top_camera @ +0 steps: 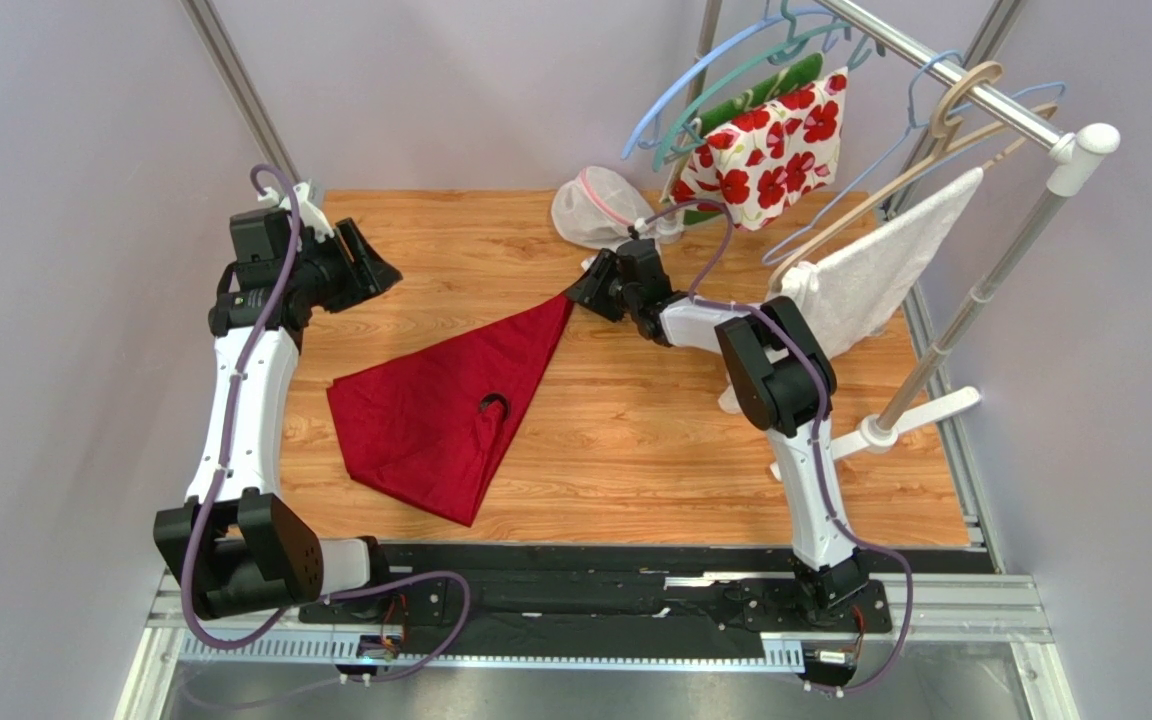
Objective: Fold the napkin, place the utensils inside, and roll it up
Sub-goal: Fold the napkin
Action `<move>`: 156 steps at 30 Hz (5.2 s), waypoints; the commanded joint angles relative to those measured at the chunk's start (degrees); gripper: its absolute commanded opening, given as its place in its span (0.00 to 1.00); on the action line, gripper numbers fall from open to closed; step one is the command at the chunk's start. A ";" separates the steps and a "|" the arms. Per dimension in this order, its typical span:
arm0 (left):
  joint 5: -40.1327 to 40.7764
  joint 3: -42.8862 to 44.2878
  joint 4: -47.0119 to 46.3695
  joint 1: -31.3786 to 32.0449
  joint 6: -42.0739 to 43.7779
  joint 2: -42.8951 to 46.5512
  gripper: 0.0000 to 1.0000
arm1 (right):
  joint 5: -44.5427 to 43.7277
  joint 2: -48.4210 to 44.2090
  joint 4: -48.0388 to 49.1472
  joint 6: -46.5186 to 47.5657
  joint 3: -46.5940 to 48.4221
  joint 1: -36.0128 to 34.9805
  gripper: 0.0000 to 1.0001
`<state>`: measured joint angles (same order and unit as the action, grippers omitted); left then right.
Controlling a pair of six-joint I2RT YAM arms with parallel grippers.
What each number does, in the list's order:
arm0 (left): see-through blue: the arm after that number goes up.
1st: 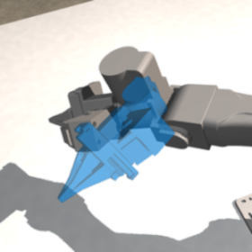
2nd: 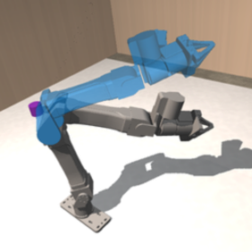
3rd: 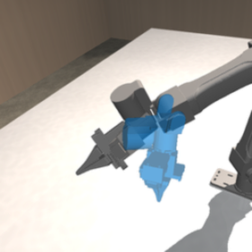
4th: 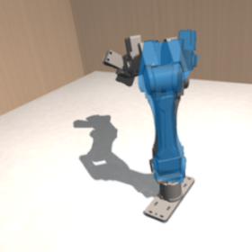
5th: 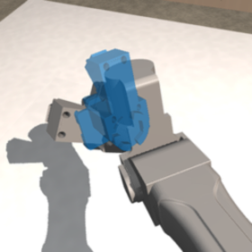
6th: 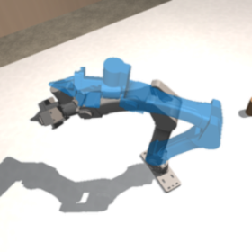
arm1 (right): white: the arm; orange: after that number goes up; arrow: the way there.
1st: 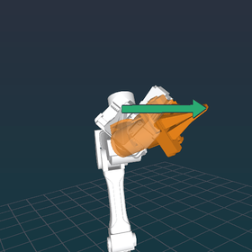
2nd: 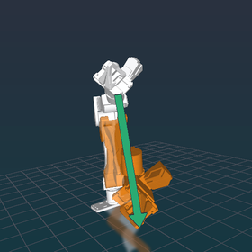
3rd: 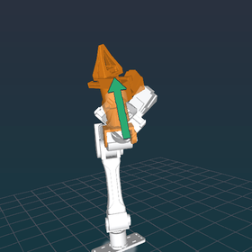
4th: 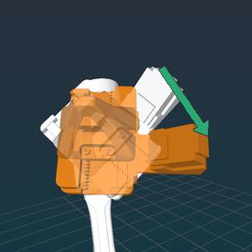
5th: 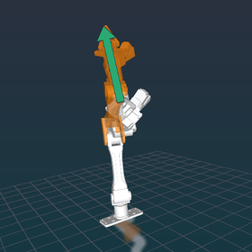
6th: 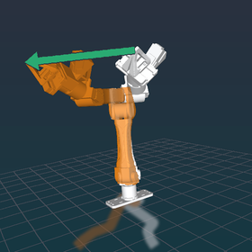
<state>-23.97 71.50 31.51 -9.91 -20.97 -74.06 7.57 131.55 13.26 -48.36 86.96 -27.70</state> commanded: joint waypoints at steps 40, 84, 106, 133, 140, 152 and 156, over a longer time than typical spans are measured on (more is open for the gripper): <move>-2.49 0.13 -1.45 -0.55 -1.18 0.23 0.59 | 7.62 -8.84 15.72 -7.62 -8.63 3.54 0.00; -2.66 -0.14 -1.71 -0.55 -1.35 1.82 0.59 | 20.73 -10.52 36.05 -23.45 -19.72 -29.07 0.00; -3.10 -0.23 -2.06 -0.63 -1.79 2.61 0.59 | 18.09 -10.79 32.36 -19.14 -26.22 -33.91 0.00; -2.31 -0.40 -1.89 -0.55 -1.35 1.64 0.59 | 14.58 -28.97 -1.27 14.85 -23.43 -33.03 0.60; -0.82 -0.31 -1.45 -0.55 -0.74 1.64 0.59 | 16.49 -23.45 -17.21 30.33 -9.36 -22.77 0.61; -0.20 -0.05 -1.01 -0.63 -0.56 0.41 0.59 | 27.56 -0.61 -23.10 37.02 13.76 -13.43 0.62; -1.34 -0.05 -1.10 -0.55 -0.91 -0.12 0.59 | 32.58 4.41 -22.84 34.91 17.89 -12.64 0.62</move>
<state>-24.34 71.48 31.03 -9.96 -21.98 -73.63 32.56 132.90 -9.65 -13.63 98.89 -40.62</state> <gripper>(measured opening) 0.589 0.622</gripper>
